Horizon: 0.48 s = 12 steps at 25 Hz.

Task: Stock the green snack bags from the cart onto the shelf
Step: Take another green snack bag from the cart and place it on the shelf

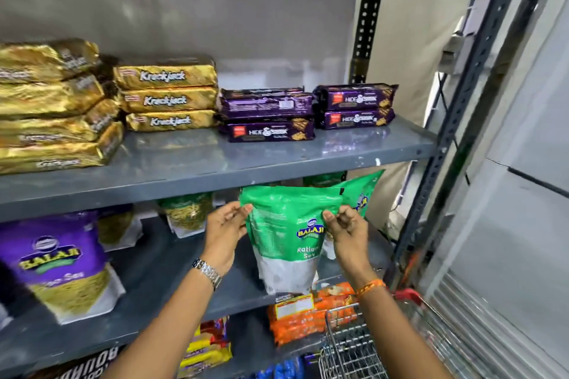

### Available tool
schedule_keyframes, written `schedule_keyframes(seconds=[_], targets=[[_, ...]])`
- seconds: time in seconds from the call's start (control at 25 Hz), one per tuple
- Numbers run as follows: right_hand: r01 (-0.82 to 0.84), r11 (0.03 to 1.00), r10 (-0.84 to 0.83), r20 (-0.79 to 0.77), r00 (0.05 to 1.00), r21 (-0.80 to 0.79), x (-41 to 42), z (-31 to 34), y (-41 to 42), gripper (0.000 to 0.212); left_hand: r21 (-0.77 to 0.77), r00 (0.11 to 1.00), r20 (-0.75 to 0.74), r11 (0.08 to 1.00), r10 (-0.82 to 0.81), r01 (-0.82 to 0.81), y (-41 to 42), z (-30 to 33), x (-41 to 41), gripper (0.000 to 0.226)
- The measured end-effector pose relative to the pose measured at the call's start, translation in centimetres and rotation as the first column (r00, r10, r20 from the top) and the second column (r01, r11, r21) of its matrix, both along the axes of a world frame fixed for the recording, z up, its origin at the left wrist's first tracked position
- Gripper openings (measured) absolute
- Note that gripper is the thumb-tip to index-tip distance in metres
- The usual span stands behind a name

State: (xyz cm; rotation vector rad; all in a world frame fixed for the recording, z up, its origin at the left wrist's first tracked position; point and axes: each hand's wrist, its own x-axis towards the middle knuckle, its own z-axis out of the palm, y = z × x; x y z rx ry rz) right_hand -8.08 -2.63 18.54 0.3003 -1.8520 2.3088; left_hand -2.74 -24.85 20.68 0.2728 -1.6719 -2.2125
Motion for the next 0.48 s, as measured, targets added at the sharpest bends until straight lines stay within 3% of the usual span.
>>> schedule_keyframes(seconds=[0.24,0.4,0.48], targets=[[-0.01,0.997,0.004,0.078,0.997,0.079,-2.2,-3.4,-4.6,0.04,0.061,0.982,0.085,0.982,0.171,-0.176,-3.4,-1.9,-4.2,0.017],[-0.172,0.967,0.137,0.184,0.973,0.19,-2.8,-4.8,-4.8,0.033,0.023,0.956,0.162,0.968,0.244,-0.251,-2.8,-5.0,-3.8,0.034],[-0.229,0.952,0.171,0.27,0.948,0.202,-3.2,-5.9,-4.7,0.047,0.075,0.94,0.283,0.973,0.191,-0.22,-0.8,-7.4,-2.1,0.017]])
